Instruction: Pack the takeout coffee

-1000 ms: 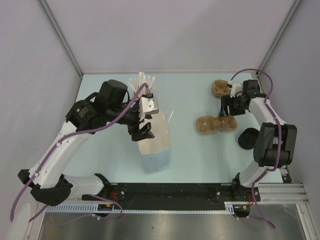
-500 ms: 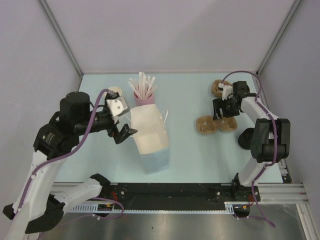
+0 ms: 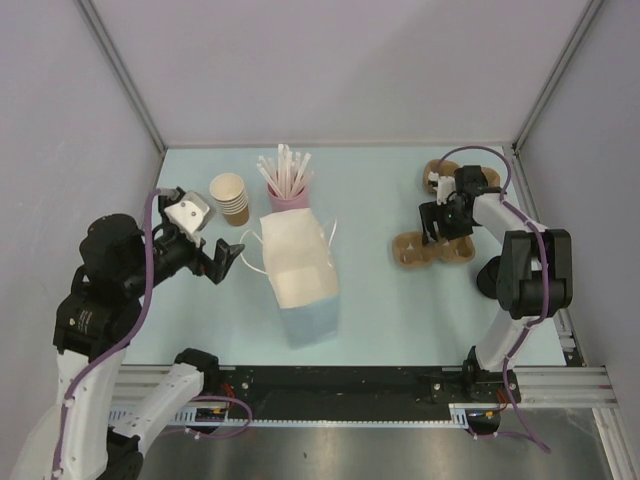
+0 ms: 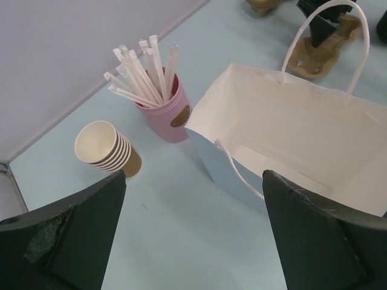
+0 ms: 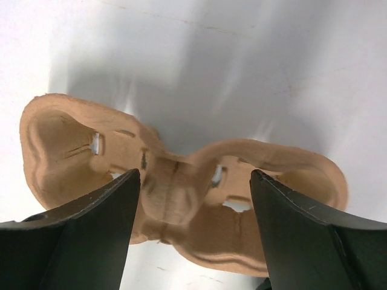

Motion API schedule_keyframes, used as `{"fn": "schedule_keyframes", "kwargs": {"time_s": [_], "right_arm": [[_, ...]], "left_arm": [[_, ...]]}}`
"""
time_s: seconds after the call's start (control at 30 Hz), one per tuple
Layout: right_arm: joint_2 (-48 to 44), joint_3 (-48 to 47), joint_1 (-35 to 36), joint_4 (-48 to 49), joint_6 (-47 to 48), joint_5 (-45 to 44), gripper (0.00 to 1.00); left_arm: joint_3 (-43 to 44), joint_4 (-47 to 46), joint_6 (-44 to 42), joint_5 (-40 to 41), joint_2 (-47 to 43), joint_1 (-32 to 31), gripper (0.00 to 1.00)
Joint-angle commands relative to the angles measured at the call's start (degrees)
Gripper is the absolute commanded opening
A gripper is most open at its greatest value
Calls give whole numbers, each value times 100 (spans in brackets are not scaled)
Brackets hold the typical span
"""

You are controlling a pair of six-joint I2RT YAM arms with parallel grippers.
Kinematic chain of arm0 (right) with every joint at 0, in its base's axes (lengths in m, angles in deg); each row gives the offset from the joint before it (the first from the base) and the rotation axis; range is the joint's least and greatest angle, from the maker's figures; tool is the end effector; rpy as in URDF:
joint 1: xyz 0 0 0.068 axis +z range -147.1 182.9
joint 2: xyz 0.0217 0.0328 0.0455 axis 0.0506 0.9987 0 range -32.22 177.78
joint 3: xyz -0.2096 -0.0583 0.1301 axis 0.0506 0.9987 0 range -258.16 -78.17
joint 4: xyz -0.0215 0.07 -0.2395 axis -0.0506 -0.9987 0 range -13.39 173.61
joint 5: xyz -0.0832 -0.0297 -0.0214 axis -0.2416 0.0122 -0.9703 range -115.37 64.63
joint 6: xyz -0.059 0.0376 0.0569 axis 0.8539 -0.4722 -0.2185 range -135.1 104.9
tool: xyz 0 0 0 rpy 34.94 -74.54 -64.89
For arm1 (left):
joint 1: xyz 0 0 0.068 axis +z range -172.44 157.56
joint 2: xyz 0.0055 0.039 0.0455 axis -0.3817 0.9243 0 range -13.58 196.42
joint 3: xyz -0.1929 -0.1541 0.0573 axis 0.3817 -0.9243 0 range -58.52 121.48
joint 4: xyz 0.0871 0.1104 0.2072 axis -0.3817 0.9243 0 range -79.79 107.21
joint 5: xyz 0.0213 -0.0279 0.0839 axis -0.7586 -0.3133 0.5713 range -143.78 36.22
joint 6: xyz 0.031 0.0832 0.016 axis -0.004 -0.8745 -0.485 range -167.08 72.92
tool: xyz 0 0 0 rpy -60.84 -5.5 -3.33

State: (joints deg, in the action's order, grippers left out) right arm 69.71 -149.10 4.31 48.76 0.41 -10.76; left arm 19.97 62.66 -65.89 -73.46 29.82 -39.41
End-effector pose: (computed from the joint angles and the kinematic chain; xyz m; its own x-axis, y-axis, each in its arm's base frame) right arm 0.3628 0.0293 0.1449 -0.8450 -0.2796 -0.4558 -0.3663 0.9237 0.1125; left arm 0.1281 -0.0674 0.4196 -0.0823 0.3426 -0.9359 0.6431 0.7356 0.2127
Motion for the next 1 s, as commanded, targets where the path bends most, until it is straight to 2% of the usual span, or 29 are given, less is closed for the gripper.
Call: {"fn": "schedule_keyframes", "kwargs": {"time_s": [0.0,0.4,0.63,0.83,0.97], "right_arm": [[81,1,70,75,-48,-99,77],[81,1,131,-22,-4,-301,73],[38,-95,245,-240,-48,-809,71],[-191,-105,851,-523,-179,-1391,73],[-182,-104,958,-330,-355,-1724,72]], "left_arm": [[-107,-288,255,122,-226,256,99],[-203,-191,202,509,-437,326,99],[-344,-226,193,536,-525,370,99],[-326,-217,176,562,-534,388,99],[-449,-279,193,501,-631,440,100]]}}
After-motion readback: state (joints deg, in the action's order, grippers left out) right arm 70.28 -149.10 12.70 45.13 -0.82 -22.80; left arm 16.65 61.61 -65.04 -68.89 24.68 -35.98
